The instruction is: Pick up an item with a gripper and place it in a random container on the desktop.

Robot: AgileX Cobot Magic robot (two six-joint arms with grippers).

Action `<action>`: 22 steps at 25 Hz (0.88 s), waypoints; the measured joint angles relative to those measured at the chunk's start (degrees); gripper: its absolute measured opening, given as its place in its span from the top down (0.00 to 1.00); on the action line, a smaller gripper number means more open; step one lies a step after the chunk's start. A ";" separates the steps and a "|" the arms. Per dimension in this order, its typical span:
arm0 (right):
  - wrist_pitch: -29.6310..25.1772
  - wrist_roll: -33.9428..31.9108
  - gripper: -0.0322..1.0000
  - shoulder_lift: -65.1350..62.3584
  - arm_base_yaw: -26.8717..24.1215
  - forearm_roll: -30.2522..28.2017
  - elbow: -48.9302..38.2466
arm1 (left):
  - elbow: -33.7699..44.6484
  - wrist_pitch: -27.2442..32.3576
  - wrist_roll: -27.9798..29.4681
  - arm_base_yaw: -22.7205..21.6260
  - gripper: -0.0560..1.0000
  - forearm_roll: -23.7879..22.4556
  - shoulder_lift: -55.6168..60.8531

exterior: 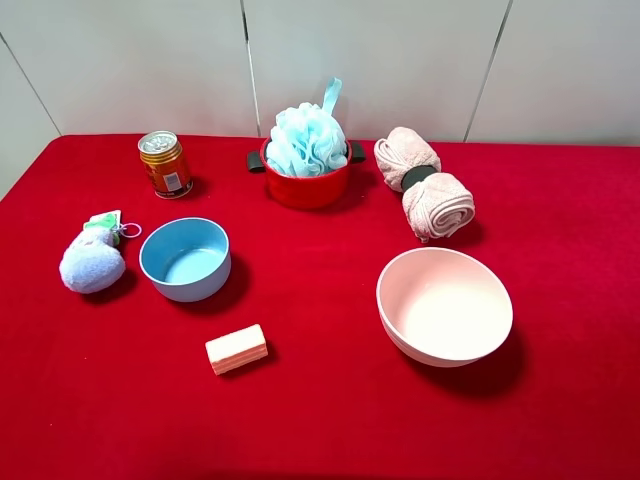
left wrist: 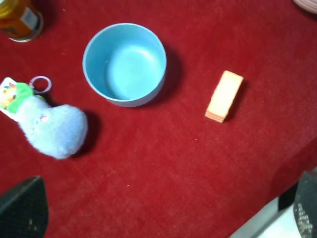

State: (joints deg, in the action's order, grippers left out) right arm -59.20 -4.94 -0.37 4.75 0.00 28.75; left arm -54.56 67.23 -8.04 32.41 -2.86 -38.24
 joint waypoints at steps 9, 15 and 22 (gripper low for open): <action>0.00 0.00 0.30 0.00 0.00 0.00 0.00 | 7.68 -0.05 0.70 -4.05 0.01 -4.07 12.78; 0.00 0.00 0.30 0.00 0.00 0.00 0.00 | 13.18 -2.78 2.16 -12.70 0.01 -4.27 19.60; 0.00 0.00 0.30 0.00 0.00 0.00 0.00 | 19.91 -3.91 2.22 -22.10 0.01 1.11 25.79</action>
State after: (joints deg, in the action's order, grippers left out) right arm -59.20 -4.94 -0.37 4.75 0.00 28.75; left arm -34.65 63.33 -5.82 10.31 -1.75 -12.45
